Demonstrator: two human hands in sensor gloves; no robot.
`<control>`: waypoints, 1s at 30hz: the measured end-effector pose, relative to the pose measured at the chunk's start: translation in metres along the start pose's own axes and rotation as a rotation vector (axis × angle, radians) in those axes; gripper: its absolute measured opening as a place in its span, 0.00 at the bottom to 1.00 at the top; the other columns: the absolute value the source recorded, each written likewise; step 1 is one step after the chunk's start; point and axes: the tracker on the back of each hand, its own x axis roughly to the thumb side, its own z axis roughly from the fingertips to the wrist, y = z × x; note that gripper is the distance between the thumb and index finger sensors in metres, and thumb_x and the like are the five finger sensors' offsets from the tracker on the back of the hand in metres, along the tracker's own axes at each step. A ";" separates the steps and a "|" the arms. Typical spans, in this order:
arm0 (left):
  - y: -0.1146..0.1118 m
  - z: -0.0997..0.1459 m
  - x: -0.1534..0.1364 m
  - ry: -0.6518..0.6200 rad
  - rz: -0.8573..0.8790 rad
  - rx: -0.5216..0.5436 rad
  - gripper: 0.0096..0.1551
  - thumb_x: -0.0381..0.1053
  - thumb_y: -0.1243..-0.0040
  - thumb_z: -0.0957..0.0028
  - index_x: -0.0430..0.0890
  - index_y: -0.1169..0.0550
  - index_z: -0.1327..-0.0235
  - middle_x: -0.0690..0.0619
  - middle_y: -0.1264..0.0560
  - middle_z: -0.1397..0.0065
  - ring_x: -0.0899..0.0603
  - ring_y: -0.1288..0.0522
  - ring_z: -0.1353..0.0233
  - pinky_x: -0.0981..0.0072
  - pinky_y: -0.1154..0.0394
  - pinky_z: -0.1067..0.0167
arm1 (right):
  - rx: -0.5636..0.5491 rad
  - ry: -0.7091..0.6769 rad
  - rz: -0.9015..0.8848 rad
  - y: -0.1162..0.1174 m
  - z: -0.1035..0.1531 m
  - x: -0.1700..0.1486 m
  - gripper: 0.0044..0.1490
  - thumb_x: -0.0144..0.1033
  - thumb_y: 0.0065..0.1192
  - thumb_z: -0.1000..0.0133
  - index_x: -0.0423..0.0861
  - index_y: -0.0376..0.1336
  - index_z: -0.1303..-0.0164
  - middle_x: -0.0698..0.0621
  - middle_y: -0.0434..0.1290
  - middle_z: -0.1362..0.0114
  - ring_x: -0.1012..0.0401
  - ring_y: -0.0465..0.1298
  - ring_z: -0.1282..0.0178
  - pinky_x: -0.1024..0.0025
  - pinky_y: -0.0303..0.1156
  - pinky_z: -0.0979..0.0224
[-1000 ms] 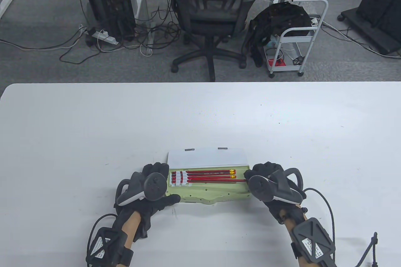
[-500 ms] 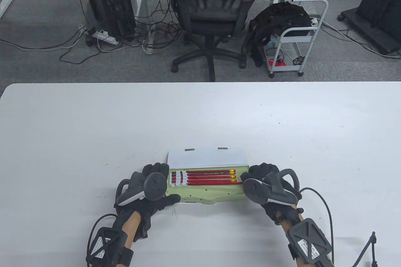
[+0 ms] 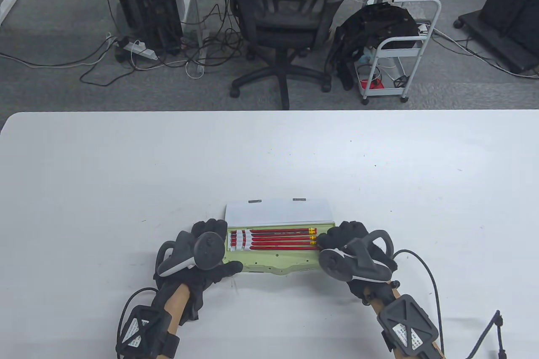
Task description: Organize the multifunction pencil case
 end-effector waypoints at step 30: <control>-0.001 0.000 0.001 0.004 0.000 -0.007 0.66 0.73 0.52 0.52 0.34 0.56 0.15 0.27 0.51 0.11 0.16 0.50 0.18 0.18 0.46 0.31 | -0.066 0.036 -0.075 -0.001 0.001 -0.007 0.28 0.43 0.65 0.47 0.44 0.71 0.39 0.47 0.81 0.41 0.47 0.81 0.40 0.41 0.74 0.30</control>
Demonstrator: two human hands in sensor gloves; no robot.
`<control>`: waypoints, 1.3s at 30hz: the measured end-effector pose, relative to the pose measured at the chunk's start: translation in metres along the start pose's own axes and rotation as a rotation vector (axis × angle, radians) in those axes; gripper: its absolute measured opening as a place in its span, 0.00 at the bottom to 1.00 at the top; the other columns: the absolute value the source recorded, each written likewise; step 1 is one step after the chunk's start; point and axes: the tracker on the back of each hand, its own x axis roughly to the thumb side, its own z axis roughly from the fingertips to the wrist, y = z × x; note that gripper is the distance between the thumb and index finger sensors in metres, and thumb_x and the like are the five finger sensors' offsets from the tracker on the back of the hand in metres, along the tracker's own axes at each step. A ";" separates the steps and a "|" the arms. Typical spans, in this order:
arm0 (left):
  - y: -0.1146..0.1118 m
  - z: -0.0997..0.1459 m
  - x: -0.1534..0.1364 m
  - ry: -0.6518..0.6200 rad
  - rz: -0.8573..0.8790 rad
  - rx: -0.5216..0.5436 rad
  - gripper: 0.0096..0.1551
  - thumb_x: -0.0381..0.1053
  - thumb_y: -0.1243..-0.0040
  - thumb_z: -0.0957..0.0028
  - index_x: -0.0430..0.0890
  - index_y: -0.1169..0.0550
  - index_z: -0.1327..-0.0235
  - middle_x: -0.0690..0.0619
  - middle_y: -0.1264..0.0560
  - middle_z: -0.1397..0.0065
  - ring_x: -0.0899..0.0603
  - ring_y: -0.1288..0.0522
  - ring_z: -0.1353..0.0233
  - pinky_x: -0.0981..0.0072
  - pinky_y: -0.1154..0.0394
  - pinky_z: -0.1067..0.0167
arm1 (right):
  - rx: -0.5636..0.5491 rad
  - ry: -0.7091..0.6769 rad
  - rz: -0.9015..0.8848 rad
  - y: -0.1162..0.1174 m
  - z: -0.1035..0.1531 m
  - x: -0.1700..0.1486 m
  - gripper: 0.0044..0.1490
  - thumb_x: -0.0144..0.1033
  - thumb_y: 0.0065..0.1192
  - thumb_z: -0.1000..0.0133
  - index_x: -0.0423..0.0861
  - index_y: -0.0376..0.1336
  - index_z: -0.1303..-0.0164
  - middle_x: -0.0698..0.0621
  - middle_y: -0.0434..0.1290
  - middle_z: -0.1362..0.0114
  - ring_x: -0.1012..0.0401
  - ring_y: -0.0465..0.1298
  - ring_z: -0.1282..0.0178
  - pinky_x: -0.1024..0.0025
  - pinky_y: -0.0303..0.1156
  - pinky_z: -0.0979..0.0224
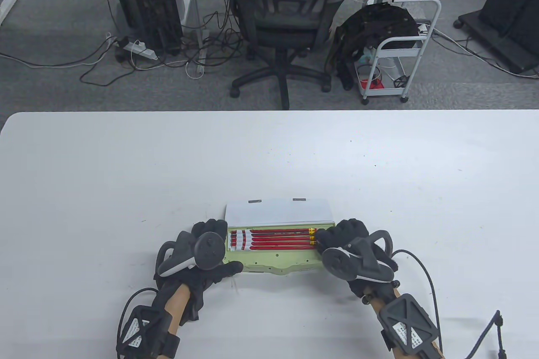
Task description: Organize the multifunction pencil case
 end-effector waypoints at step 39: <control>-0.001 0.000 0.001 0.003 -0.006 -0.005 0.65 0.73 0.52 0.52 0.34 0.56 0.16 0.26 0.51 0.11 0.16 0.49 0.18 0.18 0.45 0.31 | 0.082 0.168 0.123 0.019 -0.007 0.009 0.42 0.44 0.60 0.43 0.36 0.57 0.22 0.31 0.62 0.22 0.32 0.65 0.24 0.31 0.63 0.26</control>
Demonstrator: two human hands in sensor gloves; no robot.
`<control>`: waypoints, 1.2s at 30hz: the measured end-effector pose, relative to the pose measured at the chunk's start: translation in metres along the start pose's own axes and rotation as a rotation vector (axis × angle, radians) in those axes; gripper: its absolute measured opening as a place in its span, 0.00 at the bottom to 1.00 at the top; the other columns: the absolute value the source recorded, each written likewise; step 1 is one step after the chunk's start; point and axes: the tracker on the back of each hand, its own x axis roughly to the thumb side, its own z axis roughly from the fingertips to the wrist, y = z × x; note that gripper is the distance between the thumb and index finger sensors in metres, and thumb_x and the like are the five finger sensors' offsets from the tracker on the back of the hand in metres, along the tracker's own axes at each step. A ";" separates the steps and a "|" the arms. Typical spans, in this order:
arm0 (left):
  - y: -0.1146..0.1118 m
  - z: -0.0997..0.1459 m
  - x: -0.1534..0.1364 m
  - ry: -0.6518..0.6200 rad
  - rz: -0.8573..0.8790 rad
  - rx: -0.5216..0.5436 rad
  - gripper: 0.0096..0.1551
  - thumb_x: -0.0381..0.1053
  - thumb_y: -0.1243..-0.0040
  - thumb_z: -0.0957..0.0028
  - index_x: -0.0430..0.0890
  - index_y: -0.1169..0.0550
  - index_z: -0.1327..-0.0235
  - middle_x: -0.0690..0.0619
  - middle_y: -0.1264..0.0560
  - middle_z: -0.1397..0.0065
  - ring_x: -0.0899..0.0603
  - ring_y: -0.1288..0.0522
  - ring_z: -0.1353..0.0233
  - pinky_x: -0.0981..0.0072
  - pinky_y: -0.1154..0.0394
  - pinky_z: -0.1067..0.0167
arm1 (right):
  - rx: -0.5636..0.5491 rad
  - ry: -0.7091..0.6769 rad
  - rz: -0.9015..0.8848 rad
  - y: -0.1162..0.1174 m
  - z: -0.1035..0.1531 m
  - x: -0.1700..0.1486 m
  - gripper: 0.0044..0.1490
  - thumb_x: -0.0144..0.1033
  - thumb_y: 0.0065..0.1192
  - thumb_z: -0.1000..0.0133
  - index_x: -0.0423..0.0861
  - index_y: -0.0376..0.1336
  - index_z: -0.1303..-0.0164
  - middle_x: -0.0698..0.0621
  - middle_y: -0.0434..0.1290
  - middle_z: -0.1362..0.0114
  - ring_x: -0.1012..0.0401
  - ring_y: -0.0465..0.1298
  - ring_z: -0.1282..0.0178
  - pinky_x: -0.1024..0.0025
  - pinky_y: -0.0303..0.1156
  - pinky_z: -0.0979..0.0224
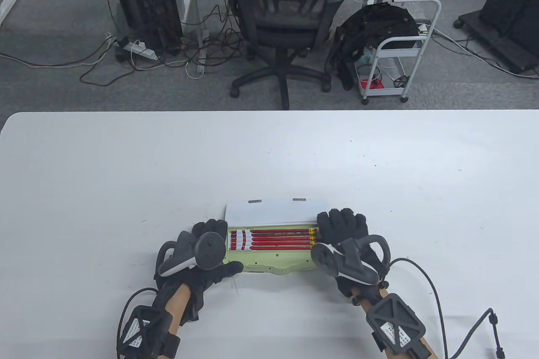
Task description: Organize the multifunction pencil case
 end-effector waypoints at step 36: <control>0.032 -0.006 -0.035 0.230 0.430 0.163 0.50 0.64 0.51 0.42 0.33 0.44 0.16 0.26 0.41 0.15 0.17 0.40 0.22 0.24 0.38 0.32 | 0.406 -0.012 -0.374 0.012 0.001 -0.042 0.65 0.59 0.54 0.47 0.24 0.40 0.19 0.23 0.53 0.19 0.27 0.60 0.22 0.26 0.57 0.25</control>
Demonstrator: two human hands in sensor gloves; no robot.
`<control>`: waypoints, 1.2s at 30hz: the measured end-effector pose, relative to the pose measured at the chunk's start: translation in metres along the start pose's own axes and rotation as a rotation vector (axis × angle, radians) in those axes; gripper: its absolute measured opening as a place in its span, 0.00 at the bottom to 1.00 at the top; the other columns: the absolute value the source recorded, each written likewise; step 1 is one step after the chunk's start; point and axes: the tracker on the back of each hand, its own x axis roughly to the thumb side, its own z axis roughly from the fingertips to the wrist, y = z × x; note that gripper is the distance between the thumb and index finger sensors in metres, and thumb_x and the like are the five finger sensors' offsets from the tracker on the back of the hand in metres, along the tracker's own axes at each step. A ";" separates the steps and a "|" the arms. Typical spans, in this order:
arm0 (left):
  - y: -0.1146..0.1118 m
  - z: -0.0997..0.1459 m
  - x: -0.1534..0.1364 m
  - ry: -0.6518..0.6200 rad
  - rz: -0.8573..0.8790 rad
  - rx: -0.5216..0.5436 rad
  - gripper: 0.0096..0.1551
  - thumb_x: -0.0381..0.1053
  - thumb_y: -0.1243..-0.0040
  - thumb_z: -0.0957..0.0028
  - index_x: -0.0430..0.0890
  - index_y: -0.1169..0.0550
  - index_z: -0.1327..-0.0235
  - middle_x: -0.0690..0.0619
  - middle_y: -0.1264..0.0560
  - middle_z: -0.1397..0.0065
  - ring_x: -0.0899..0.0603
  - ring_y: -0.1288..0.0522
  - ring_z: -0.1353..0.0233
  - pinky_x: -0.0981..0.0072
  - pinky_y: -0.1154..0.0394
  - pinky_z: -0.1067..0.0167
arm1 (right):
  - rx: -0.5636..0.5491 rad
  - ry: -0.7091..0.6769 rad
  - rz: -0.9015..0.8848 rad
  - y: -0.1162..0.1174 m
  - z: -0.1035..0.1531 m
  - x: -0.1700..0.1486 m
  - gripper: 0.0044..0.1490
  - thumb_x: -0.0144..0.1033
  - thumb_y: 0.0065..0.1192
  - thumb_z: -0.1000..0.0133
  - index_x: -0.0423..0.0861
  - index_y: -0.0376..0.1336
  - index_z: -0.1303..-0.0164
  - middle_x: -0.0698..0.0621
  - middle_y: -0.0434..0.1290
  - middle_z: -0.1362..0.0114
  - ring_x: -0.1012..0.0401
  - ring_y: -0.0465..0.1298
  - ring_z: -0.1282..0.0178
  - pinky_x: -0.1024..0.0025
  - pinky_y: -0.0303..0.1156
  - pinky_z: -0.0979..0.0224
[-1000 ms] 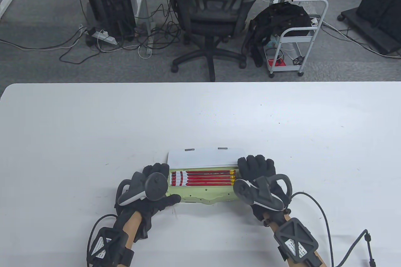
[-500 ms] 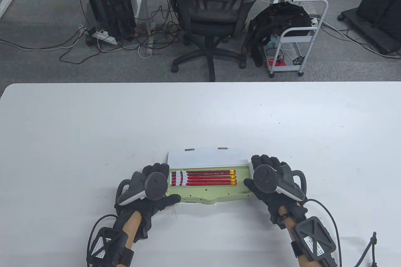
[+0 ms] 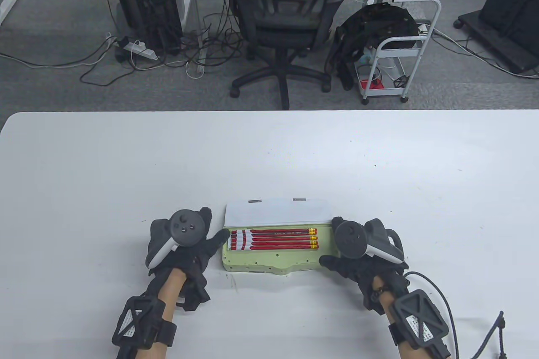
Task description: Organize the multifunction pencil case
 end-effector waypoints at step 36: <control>0.033 -0.016 0.046 -0.065 0.093 0.029 0.39 0.69 0.53 0.46 0.44 0.20 0.36 0.39 0.18 0.31 0.29 0.20 0.34 0.30 0.26 0.41 | -0.130 0.070 0.036 -0.005 0.001 0.003 0.62 0.62 0.65 0.53 0.29 0.56 0.22 0.32 0.72 0.28 0.37 0.77 0.31 0.35 0.74 0.31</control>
